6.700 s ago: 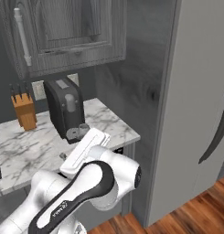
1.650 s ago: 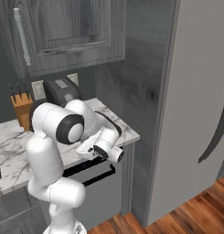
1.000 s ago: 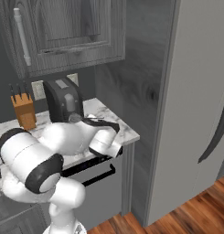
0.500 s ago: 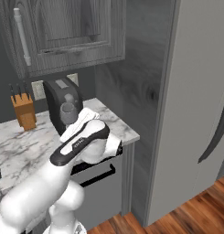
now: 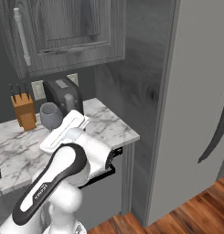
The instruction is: Retrieve the wine glasses from the counter and place one next to each plate.
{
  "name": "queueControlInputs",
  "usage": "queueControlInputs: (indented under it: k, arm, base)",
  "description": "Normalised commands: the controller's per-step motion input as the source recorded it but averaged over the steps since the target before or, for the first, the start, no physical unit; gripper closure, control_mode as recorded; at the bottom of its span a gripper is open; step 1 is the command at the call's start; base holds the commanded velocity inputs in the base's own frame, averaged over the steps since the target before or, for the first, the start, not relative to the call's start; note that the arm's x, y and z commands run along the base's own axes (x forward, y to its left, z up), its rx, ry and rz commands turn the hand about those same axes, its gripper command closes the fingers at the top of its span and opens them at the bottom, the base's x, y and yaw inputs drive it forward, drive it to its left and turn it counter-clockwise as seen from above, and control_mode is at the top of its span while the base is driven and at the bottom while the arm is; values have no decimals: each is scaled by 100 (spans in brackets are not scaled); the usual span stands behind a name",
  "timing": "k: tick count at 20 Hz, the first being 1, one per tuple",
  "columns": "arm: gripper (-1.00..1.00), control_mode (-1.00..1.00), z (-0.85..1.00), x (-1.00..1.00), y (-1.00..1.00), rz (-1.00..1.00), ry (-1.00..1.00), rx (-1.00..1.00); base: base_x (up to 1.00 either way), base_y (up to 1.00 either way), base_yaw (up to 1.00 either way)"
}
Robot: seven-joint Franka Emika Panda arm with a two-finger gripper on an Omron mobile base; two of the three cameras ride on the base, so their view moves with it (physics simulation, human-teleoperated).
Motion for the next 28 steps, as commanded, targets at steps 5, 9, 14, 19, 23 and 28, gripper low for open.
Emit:
queueControlInputs:
  k: [5,9,14,19,23,28]
  arm:
    - [100,-100,0,-83,0,-3,-16,0]
    - [100,-100,13,-61,-3,-5,-12,0]
    - [100,100,0,0,0,0,0,0]
    - [100,100,0,0,0,0,0,0]
    - [100,100,0,0,0,0,0,0]
    - [100,100,0,0,0,0,0,0]
  base:
    - [0,0,0]
    - [0,0,0]
    - [-67,-23,-8]
    - [-64,-40,-37]
    - [0,-23,-87]
    - [0,-10,-94]
